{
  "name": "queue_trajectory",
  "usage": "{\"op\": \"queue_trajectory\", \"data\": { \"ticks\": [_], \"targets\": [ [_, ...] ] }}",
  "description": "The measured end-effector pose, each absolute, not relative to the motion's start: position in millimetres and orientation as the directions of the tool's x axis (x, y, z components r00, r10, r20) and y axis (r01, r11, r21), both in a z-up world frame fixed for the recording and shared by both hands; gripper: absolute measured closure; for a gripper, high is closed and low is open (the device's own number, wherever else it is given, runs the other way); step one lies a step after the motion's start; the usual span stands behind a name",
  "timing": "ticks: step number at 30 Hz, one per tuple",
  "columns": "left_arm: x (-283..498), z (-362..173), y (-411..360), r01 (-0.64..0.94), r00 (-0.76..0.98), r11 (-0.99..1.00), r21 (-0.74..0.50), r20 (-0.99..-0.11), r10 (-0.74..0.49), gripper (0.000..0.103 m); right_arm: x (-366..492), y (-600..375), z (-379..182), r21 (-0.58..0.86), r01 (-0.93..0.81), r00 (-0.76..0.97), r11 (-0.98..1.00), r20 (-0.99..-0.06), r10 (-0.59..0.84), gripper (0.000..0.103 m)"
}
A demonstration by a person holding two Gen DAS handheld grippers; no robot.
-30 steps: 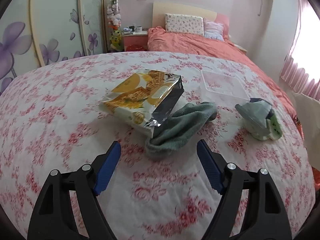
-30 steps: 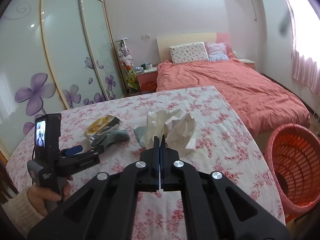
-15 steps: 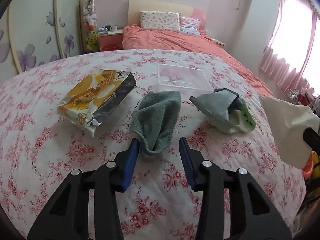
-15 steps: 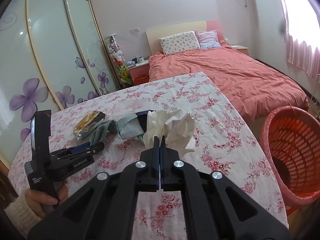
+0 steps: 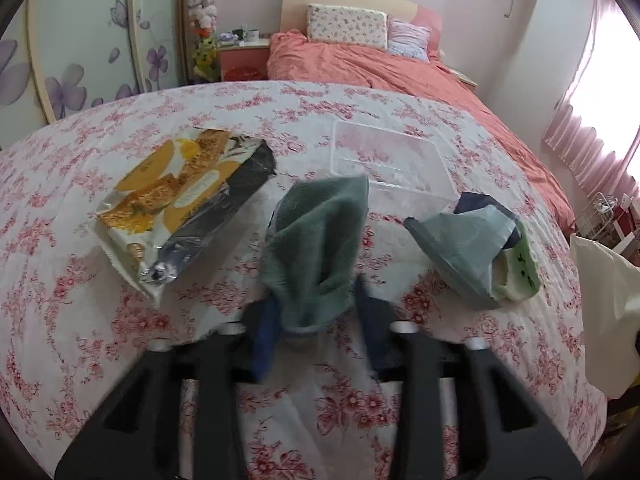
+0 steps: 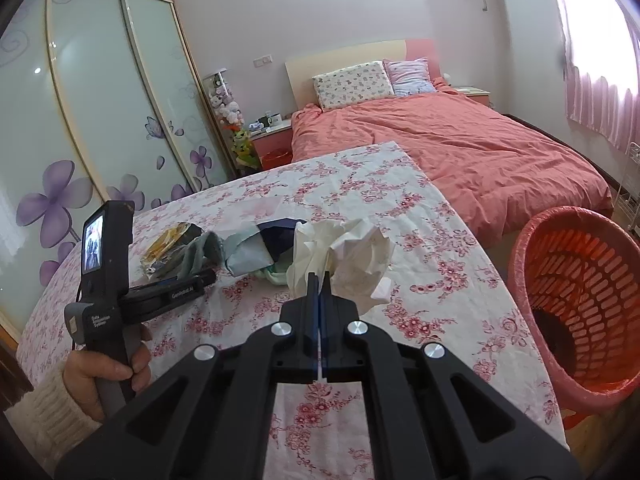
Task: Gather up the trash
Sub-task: 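Carry tissue and cloth to the orange basket and release both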
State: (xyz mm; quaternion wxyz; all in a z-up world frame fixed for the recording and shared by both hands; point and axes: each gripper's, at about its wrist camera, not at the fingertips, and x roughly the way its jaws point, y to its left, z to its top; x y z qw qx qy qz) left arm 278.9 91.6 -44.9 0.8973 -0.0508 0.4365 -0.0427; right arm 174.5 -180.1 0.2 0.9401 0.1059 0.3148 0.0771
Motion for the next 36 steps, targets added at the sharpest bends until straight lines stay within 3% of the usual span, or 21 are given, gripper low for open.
{"op": "queue_trajectory", "data": {
  "ticks": [5, 22, 36],
  "targets": [
    [269.6, -37.9, 92.9, 0.046, 0.636, 0.988, -0.149, -0.758, -0.144, 0.089, 169.2, -191.2, 4.4, 0.255, -0.059, 0.802, 0.965, -0.563, 0.198, 0.101],
    [217.7, 24.8, 76.4, 0.112, 0.717, 0.975, -0.191, -0.665, -0.212, 0.089, 132.1, -212.3, 33.7, 0.242, -0.029, 0.855, 0.97, -0.496, 0.149, 0.101],
    [174.6, 51.1, -9.3, 0.337, 0.678, 0.911, -0.238, -0.61, -0.41, 0.089, 92.6, -272.5, 47.6, 0.211, 0.134, 0.896, 0.968, -0.443, -0.027, 0.101]
  ]
}}
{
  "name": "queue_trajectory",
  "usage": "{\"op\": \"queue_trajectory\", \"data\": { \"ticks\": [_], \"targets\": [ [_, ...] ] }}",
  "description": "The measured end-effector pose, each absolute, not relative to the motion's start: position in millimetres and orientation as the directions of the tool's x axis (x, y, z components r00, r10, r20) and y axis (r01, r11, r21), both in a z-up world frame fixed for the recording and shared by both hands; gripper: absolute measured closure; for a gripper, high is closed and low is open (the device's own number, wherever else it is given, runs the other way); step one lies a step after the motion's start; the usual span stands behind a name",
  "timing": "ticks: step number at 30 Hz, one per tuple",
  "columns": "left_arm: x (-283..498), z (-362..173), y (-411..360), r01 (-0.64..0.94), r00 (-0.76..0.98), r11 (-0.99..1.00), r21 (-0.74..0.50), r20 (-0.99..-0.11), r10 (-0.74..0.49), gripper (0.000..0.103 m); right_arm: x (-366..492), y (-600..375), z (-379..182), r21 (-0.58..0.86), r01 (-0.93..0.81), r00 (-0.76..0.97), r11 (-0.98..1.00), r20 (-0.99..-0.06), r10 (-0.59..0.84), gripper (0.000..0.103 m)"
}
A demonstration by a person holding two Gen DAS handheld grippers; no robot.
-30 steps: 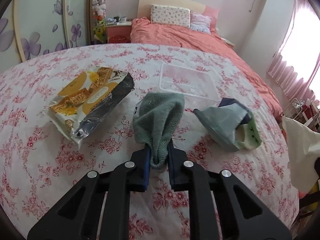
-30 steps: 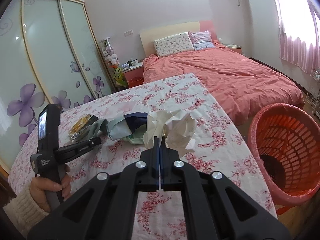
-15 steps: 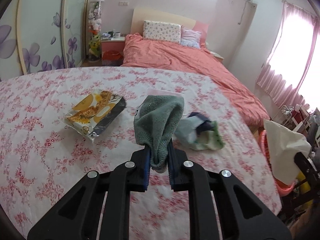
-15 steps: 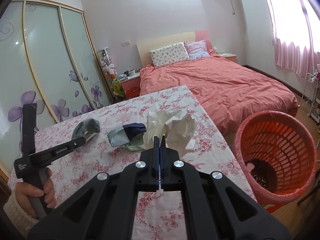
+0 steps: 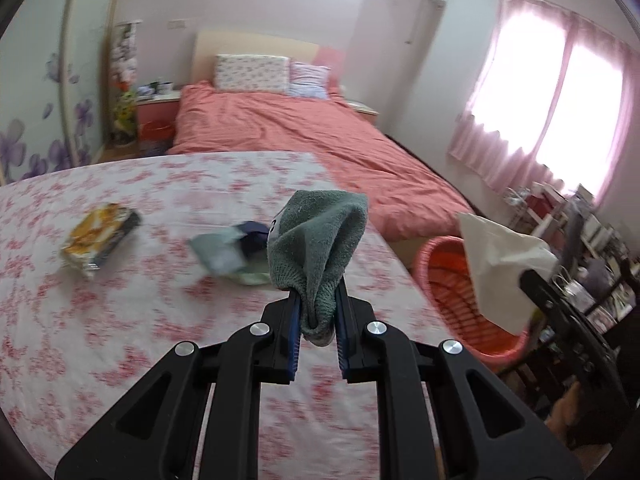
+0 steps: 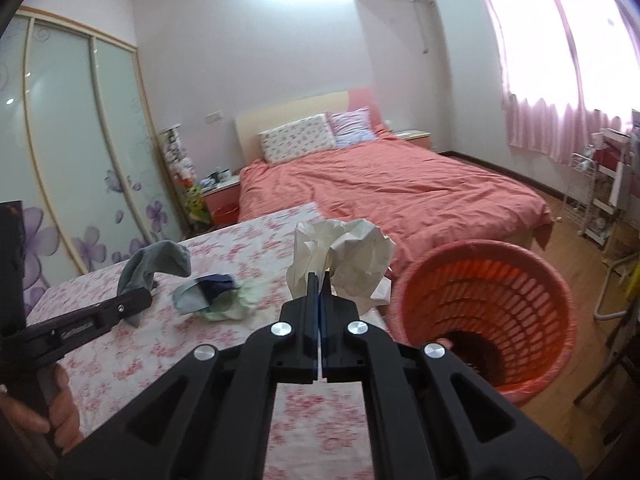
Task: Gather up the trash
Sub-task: 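Carry tissue and cloth to the orange basket and release both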
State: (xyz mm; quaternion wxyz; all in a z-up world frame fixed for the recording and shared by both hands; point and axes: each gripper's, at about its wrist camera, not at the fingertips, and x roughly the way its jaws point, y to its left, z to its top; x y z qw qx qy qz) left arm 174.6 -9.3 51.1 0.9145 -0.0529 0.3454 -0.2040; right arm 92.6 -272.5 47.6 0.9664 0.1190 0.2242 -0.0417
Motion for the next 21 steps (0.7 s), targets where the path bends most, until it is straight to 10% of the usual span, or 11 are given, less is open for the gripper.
{"op": "queue_trajectory", "data": {
  "ticks": [21],
  "targets": [
    [173.9, 27.5, -154.8, 0.585, 0.507, 0.763, -0.275, -0.61, -0.609, 0.089, 88.2, -391.3, 16.2, 0.24, 0.352, 0.864, 0.905, -0.455, -0.215, 0.101]
  ]
}}
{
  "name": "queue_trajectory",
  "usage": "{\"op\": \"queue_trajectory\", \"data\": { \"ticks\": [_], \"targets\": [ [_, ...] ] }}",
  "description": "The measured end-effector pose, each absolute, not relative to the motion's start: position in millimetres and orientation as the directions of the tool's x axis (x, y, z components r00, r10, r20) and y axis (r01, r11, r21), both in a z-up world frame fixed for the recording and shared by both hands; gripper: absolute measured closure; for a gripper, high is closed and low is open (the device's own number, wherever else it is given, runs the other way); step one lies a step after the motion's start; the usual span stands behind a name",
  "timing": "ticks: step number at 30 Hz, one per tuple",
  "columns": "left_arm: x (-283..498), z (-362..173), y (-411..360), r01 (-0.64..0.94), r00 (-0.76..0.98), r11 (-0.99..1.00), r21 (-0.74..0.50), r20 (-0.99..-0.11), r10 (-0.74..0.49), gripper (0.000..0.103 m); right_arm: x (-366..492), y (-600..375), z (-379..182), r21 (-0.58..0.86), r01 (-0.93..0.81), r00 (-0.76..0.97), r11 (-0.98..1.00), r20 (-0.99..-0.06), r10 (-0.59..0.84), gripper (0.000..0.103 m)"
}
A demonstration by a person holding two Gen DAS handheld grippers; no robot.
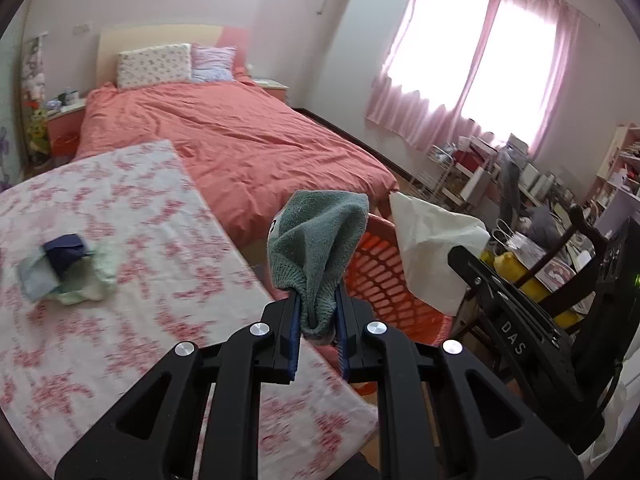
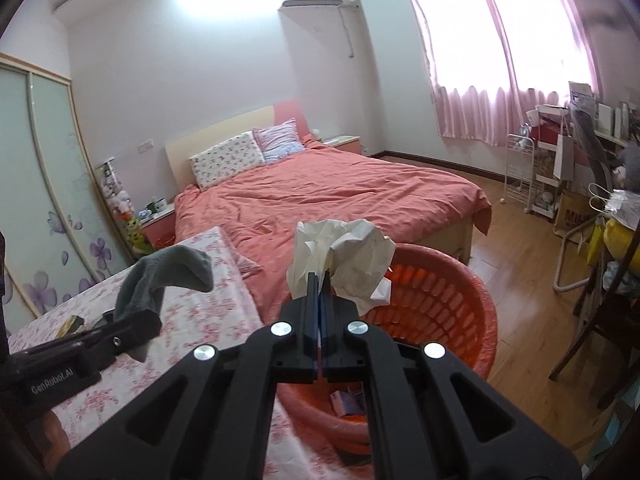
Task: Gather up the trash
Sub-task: 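Carry tissue and cloth to the orange basket and release both, then move both tools back to the bed toward the cloth bundle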
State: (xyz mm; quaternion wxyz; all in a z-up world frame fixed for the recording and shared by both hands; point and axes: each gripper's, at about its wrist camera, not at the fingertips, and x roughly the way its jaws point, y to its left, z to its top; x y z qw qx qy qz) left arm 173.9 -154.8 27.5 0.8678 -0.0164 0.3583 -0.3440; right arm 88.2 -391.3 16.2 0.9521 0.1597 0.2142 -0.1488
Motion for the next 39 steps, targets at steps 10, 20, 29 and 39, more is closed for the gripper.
{"op": "queue_trajectory", "data": {
  "ticks": [10, 20, 29, 39],
  "targets": [
    [185.9, 4.1, -206.3, 0.628, 0.425, 0.723, -0.288, -0.651, -0.628, 0.089, 103.4, -434.9, -1.1, 0.274, 0.397, 0.848, 0.876, -0.476, -0.235, 0.101],
    [196.9, -24.9, -235.3, 0.624, 0.383, 0.738, -0.256, -0.723, -0.575, 0.065, 122.2, -466.4, -23.1, 0.327, 0.425, 0.831, 0.844, -0.511, -0.221, 0.083],
    [194.6, -25.3, -207.1, 0.578, 0.432, 0.787, -0.215, -0.737, -0.519, 0.049, 112.1, -464.9, -29.1, 0.309, 0.459, 0.81, 0.833, -0.531, -0.249, 0.073],
    [196.6, -14.4, -131.9, 0.479, 0.555, 0.87, -0.12, -0.726, -0.406, 0.042, 122.5, -413.4, -11.9, 0.264, 0.385, 0.825, 0.884, -0.527, -0.202, 0.066]
  ]
}}
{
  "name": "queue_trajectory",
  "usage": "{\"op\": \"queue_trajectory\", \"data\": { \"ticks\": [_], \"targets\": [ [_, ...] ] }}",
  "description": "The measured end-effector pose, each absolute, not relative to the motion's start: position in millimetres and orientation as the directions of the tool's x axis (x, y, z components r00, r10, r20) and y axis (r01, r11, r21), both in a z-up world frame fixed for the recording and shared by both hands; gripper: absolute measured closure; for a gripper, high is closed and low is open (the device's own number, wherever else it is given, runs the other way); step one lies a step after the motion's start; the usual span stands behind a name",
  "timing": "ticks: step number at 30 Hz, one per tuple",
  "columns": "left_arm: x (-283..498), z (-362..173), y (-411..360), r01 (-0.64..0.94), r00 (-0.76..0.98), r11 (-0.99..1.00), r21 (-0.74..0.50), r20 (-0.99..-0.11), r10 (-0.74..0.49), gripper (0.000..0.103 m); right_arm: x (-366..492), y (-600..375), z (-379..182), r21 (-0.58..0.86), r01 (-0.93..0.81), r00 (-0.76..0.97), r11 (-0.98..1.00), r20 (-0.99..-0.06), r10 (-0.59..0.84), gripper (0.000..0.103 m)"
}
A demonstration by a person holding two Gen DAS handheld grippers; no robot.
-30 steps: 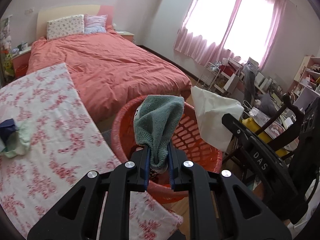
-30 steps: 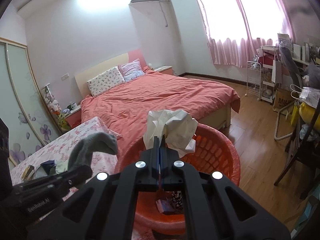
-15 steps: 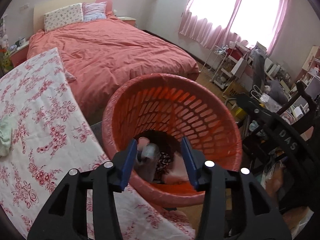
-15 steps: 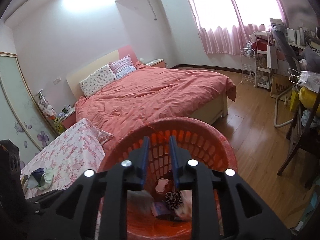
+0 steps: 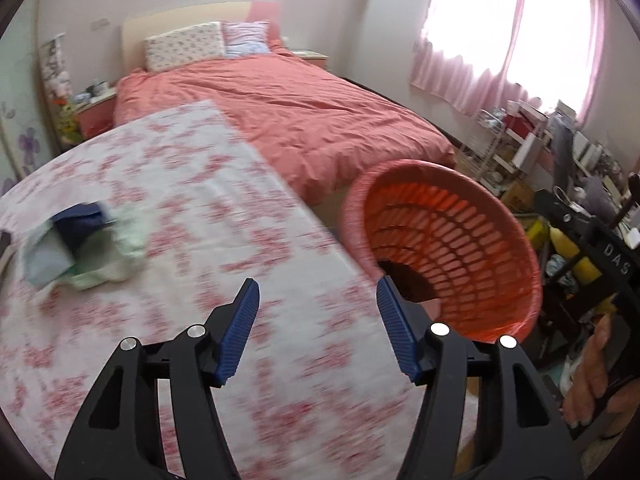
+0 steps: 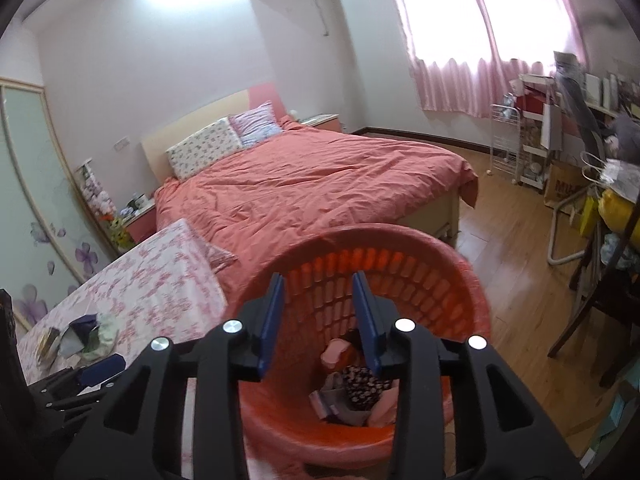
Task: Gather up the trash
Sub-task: 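Move both tools back to the bed toward the cloth bundle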
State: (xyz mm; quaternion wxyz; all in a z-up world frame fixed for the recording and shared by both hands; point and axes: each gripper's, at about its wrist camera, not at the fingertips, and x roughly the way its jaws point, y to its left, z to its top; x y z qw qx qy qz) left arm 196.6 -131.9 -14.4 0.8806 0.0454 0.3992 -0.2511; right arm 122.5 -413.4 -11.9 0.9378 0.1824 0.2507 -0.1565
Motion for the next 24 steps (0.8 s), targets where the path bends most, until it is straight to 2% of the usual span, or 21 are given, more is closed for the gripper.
{"op": "queue_trajectory", "data": {
  "ticks": [12, 24],
  "targets": [
    [210.9, -15.7, -9.5, 0.252, 0.638, 0.962, -0.107, -0.729, -0.248, 0.042, 159.5, -300.9, 1.1, 0.212, 0.191, 0.838, 0.959, -0.544, -0.047, 0.06],
    [215.2, -19.7, 113.1, 0.009, 0.677, 0.995, -0.104, -0.731, -0.082, 0.042, 203.1, -166.5, 1.2, 0.167, -0.035, 0.805, 0.985, -0.579, 0.127, 0.059]
  ]
}}
